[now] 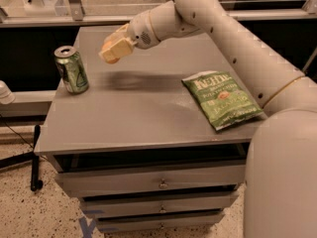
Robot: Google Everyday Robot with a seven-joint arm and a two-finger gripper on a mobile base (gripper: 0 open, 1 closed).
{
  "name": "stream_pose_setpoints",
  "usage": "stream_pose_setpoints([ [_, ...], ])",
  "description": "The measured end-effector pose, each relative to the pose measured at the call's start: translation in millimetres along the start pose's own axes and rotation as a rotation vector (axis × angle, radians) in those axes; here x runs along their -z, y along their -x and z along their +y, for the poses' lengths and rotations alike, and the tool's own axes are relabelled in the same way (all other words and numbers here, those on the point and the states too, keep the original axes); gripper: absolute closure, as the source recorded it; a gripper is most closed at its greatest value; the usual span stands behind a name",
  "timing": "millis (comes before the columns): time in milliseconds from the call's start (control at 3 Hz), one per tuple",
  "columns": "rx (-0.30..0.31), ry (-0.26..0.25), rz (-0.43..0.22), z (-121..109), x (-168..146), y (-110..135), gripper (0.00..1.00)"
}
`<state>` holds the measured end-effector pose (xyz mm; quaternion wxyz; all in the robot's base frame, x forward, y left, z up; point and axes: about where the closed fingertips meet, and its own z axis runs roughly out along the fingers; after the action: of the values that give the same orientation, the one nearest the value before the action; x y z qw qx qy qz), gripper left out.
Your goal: Move orange near green can
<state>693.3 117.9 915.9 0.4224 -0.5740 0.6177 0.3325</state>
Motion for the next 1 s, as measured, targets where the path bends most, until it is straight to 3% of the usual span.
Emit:
stream_pose_setpoints([
  [1000,0.055,0.131,0.055,22,-40,-4,1.0],
])
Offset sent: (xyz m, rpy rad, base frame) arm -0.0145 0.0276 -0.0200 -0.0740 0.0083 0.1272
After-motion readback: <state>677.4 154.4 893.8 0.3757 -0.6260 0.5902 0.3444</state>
